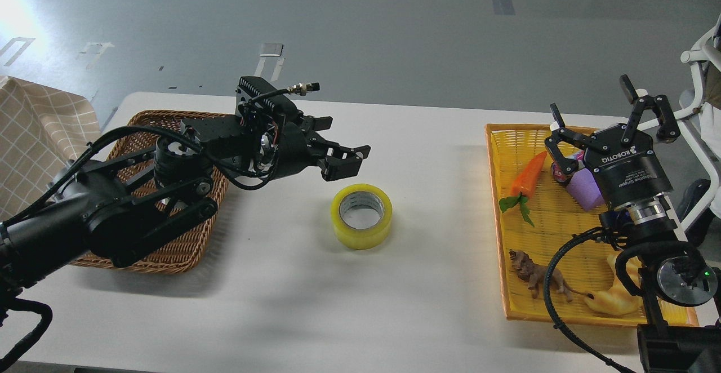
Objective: Place and transfer tape with both arms
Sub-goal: 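Reach the left gripper toward the tape roll on the table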
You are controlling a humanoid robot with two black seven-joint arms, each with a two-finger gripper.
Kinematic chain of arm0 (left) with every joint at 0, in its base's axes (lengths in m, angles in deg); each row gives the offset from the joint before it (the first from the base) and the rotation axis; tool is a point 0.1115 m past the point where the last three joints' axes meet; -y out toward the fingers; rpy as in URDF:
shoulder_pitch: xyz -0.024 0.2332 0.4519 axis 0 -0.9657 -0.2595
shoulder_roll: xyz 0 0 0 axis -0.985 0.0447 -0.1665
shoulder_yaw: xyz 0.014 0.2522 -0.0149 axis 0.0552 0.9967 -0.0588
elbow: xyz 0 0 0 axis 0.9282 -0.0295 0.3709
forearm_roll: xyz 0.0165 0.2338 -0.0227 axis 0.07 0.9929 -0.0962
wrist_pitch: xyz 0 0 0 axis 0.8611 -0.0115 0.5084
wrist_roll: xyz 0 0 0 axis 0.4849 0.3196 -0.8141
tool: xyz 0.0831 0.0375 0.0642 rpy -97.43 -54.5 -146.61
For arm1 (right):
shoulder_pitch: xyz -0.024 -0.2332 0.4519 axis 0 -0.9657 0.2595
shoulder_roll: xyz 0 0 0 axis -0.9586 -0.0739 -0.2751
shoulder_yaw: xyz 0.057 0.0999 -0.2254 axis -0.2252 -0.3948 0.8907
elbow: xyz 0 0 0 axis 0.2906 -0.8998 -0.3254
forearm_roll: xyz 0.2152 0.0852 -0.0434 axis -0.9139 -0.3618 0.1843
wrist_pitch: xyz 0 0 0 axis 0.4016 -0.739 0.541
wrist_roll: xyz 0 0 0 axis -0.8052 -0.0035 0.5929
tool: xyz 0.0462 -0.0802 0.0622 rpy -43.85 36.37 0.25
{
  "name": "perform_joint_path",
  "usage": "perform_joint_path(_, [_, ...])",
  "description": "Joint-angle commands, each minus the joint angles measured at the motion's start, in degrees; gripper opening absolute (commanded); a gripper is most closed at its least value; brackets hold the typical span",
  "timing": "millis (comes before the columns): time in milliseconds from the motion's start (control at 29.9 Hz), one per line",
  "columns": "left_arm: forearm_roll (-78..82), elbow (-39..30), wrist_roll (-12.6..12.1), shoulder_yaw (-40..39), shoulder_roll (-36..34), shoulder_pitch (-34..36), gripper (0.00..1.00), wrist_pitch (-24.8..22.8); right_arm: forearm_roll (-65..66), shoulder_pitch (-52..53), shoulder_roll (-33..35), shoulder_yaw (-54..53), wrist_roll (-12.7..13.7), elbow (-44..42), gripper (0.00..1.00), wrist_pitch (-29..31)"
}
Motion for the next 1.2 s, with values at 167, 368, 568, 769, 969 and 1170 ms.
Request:
perform_joint_path(167, [0.1,1.6,-3.7,2.2,0.7,-1.6,0.98,-2.1,0.0,-0.3,0.0,0.0,0.0,-0.3,0.99,0.0])
perform_joint_path(368, [0.1,1.7,-4.8,2.6,2.8,-1.6,0.98,-2.7,0.0,-0.4,0.0,0.0,-0.1,-0.3,0.99,0.0])
perform_joint_path(568, [0.1,3.4,-5.0,5.3,3.9,-1.6,0.98,-3.0,0.0,-0.4,0.0,0.0,-0.1,-0.2,0.99,0.0])
perform_joint_path(769, [0.1,5.1,-4.9,5.9,4.7,-2.7,0.96,-3.0,0.1,-0.4,0.0,0.1,-0.1,-0.2,0.99,0.0])
perform_joint_path(969, [0.1,7.3,-4.8,6.1,5.1,-2.9,0.95,-3.1,0.1,-0.4,0.0,0.1,-0.1,-0.2,0.99,0.0])
perform_joint_path(1170, [-0.1,8.1,-4.7,6.0,5.1,-2.7,0.89,-4.2,0.0,-0.4,-0.1,0.1,-0.1,-0.5,0.99,0.0])
